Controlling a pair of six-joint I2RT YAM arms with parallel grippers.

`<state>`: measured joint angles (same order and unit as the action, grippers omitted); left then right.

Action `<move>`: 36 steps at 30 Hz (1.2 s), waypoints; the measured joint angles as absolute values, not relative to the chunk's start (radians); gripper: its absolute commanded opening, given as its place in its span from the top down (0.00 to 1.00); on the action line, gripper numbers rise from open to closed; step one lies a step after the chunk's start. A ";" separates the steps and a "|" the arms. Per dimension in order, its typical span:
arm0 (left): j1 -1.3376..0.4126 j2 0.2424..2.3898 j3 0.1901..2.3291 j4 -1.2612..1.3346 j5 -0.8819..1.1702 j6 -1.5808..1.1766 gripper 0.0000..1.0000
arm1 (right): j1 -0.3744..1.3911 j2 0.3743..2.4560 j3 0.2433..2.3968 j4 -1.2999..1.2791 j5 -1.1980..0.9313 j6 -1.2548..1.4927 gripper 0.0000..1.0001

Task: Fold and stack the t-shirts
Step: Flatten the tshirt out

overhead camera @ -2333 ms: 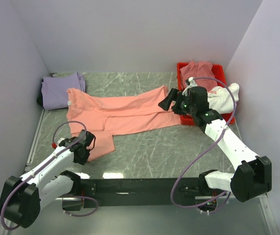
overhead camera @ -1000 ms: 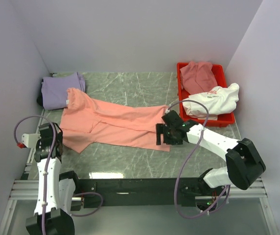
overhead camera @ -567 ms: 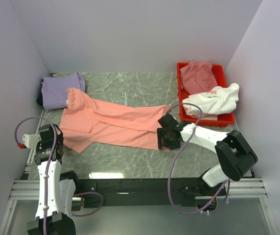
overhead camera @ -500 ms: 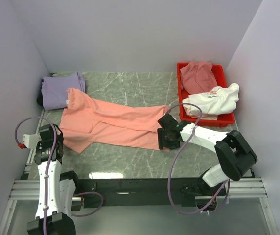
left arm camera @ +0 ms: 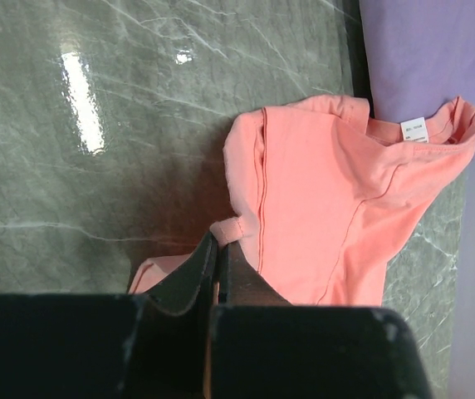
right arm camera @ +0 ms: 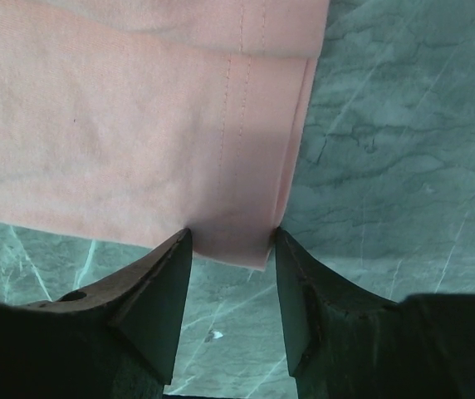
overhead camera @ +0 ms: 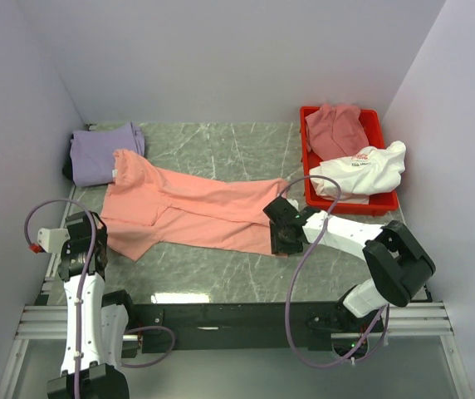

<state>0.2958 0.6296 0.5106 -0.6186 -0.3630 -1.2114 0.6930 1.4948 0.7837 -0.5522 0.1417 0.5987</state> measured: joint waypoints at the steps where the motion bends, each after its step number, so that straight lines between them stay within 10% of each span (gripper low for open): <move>1: 0.296 0.630 0.511 -0.619 -0.363 -1.211 0.99 | 0.698 1.495 0.783 -0.555 0.146 0.603 0.51; 8: 0.296 0.630 0.511 -0.619 -0.363 -1.211 0.99 | 0.718 1.495 0.783 -0.564 0.158 0.631 0.61; 14: 0.296 0.628 0.510 -0.618 -0.361 -1.204 0.99 | 0.731 1.494 0.784 -0.562 0.150 0.653 1.00; 36: 0.297 0.658 1.044 -0.425 -0.226 -1.110 0.99 | 0.480 1.195 1.372 -0.656 0.198 0.500 1.00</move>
<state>0.2970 0.6582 1.0443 -0.4248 -0.2256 -1.1099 0.4805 1.1950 1.3724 -0.6563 0.1978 0.4999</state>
